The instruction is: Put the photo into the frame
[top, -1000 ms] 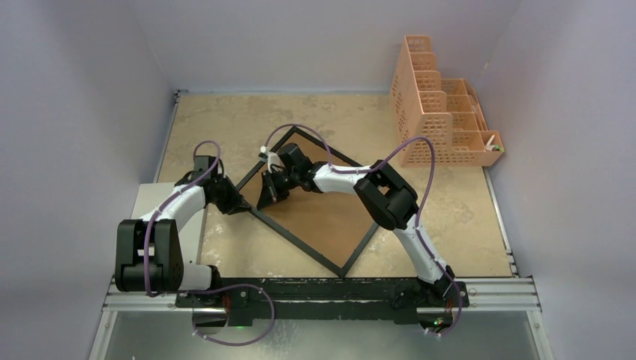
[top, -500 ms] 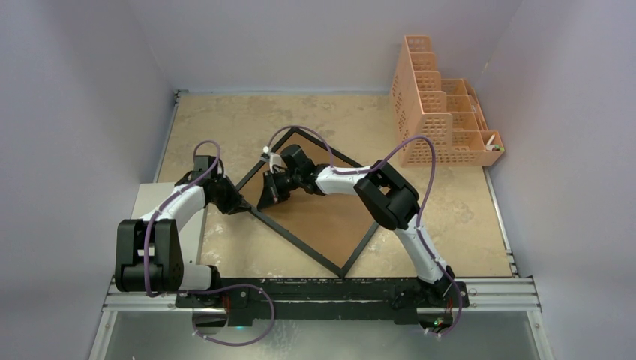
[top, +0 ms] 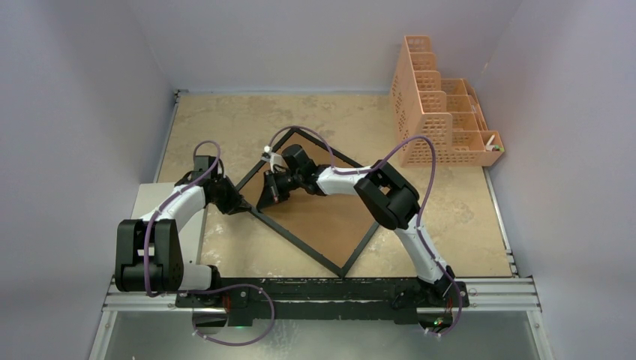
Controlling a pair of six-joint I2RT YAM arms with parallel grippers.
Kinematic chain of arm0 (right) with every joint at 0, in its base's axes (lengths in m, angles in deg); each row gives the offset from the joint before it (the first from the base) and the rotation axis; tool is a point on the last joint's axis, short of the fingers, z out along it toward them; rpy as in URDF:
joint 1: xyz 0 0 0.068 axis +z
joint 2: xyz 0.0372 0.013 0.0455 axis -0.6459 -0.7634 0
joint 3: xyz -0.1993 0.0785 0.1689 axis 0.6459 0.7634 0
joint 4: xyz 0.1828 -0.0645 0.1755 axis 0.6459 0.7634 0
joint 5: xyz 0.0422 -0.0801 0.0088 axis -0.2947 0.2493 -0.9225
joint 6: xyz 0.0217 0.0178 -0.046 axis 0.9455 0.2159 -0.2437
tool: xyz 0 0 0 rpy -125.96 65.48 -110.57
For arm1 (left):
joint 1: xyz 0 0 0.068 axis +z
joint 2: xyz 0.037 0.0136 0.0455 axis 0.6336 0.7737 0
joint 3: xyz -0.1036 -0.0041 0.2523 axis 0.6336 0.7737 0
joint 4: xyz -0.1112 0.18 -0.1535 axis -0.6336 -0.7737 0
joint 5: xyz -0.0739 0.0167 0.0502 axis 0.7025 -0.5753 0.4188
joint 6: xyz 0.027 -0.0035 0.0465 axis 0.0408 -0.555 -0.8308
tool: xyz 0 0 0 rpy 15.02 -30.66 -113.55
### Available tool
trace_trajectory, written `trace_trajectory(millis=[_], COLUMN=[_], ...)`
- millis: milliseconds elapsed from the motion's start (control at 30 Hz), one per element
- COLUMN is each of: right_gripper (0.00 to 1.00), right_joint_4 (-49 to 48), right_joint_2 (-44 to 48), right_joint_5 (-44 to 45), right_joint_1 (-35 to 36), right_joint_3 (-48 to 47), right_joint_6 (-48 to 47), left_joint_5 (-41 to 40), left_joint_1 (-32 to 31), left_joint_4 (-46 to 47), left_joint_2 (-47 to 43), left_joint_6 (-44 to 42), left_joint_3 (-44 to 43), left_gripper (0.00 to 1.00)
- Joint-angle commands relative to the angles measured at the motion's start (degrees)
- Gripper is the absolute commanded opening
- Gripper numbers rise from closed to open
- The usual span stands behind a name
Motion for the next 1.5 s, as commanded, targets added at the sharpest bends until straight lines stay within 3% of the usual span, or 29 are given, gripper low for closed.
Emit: trace_trajectory(millis=[0,200,600,1000,1467], right_gripper=[0.0,0.0,0.0,0.0,0.0], right_joint_4=[-3.9,-3.2,10.6,13.3,15.8], right_joint_2=[2.4,1.9,-0.5,-2.7,-3.0], right_joint_5=[-5.0,-5.2,5.1,11.1,10.6], right_joint_1=[0.5,0.5,0.4,-1.2,-1.7], right_joint_3=[0.9,0.8,-1.9,-3.0,-1.5], right_joint_6=[1.9,1.0,-2.5,0.4,-4.6], left_joint_5=[-4.4,-4.5,-4.6,-4.6,-4.7], left_joint_1=[-0.6,-0.6,-0.6,-0.6,-0.6], left_joint_4=[-0.7,-0.7,-0.5,-0.8,-0.7], left_joint_2=[3.5,3.6,3.9,3.9,4.2], left_joint_6=[-1.4,-1.3,-1.2,-1.3,-1.3], left_joint_3=[3.2,3.3,3.2,3.1,3.1], left_gripper=[0.07,0.07,0.07,0.07,0.07])
